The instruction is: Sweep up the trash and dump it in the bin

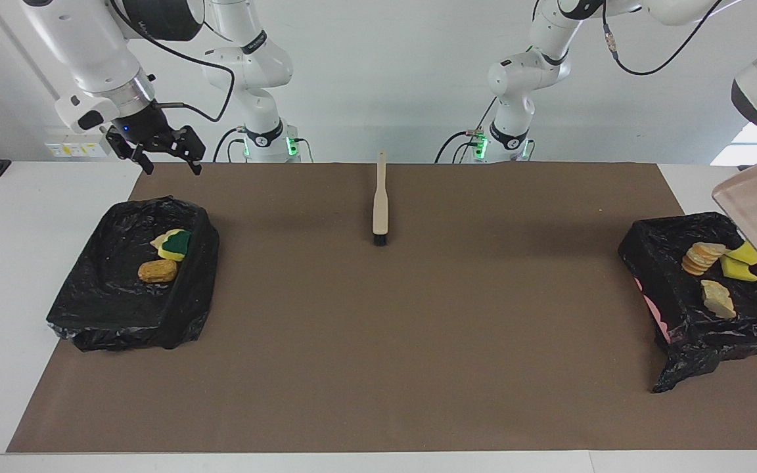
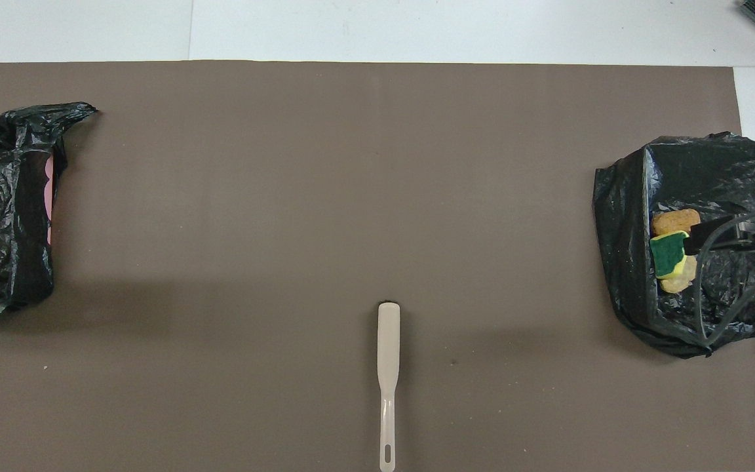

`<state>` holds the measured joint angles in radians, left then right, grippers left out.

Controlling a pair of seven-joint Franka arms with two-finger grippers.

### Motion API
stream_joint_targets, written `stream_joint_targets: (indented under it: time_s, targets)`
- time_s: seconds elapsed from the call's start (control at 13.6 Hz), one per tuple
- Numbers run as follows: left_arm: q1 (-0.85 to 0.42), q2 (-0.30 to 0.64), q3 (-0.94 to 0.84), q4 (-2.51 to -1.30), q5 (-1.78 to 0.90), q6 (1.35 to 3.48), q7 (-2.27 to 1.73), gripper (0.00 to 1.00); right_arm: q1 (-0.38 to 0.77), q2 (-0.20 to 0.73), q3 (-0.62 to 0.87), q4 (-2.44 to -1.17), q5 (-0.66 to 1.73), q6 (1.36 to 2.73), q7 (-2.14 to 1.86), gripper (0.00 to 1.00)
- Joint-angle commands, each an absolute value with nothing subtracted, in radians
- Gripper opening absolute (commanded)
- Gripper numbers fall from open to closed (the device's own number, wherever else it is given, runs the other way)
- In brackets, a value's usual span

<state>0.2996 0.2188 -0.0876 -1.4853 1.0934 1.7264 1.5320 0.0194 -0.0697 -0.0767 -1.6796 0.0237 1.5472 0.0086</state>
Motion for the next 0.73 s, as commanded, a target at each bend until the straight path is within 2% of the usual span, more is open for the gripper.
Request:
stream_joint_targets:
  time_s: [0.0, 0.66]
  targets:
    - [0.262, 0.204, -0.078, -1.506, 0.933, 1.727, 1.496, 0.00, 0.008, -0.080, -0.069, -1.687, 0.018, 1.543, -0.009, 1.00]
    - [0.062, 0.201, -0.078, -1.529, 0.387, 1.637, 0.985, 0.00, 0.006, -0.080, -0.069, -1.687, 0.018, 1.543, -0.009, 1.00]
